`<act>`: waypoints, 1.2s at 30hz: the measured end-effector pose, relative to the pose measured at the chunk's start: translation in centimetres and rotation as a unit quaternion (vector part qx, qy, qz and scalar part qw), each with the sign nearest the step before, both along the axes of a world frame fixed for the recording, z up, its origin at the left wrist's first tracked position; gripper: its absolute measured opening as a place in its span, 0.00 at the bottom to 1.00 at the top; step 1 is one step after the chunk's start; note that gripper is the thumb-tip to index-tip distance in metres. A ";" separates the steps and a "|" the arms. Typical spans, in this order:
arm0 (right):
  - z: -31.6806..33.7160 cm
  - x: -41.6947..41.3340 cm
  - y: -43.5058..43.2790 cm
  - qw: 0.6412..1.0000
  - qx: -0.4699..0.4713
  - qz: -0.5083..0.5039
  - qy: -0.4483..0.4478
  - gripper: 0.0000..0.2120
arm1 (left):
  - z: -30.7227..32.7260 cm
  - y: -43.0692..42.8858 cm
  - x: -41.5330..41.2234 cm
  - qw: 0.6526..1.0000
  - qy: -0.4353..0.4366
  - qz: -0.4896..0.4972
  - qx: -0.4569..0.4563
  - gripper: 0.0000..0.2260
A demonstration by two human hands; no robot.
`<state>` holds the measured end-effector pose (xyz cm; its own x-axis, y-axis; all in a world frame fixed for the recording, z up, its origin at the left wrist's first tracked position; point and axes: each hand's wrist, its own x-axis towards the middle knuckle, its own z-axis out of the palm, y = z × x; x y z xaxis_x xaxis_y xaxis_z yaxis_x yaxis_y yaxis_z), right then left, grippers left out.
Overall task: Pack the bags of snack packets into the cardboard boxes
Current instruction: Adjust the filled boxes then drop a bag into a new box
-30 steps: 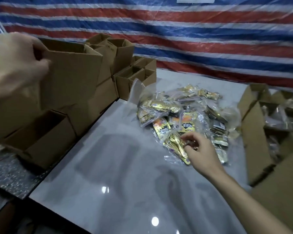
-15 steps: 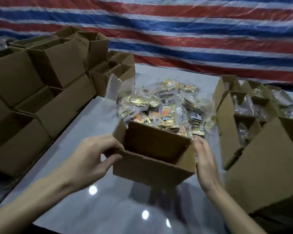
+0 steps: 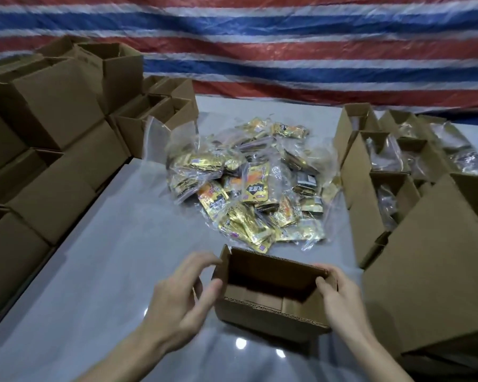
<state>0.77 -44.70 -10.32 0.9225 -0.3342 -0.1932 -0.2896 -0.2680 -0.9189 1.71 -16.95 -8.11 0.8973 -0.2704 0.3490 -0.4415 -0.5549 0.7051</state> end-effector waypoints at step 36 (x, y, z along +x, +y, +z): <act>-0.4 0.8 -1.9 0.999 0.019 -0.003 0.034 0.21 | -5.0 -10.2 22.5 0.883 -0.027 -0.120 0.454 0.18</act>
